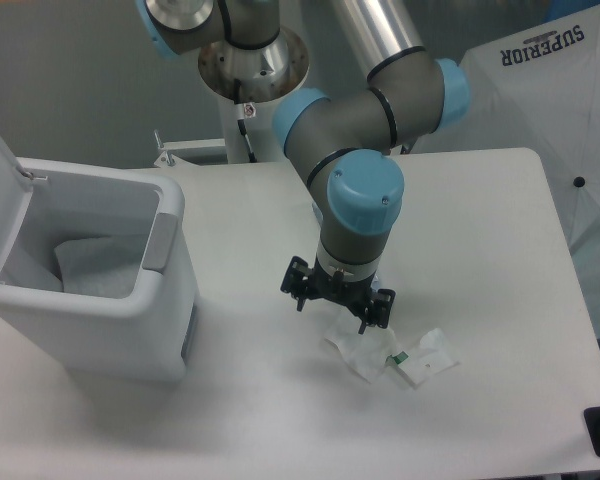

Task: Place the trash in the trash can
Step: 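Move the gripper from the bottle over the crumpled white plastic bag, then lower the gripper onto the plastic bag and close on it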

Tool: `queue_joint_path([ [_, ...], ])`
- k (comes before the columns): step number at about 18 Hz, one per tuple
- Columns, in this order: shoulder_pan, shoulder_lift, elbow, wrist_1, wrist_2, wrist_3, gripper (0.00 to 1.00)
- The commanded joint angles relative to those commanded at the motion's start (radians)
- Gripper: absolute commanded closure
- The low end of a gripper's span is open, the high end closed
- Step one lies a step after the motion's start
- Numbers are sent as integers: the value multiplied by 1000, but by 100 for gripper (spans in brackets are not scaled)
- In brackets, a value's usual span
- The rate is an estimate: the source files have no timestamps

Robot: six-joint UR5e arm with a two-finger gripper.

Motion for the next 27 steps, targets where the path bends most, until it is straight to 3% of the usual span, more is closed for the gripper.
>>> queue_joint_path([
  [6, 2, -37, 2, -1, 135, -18, 0],
  [16, 35, -60, -12, -6, 143, -26, 0],
  [19, 41, -66, -15, -3, 147, -86, 0],
  [23, 40, -92, -15, -1, 239, -141, 0],
  [27, 37, -109, -17, -1, 253, -162, 0],
])
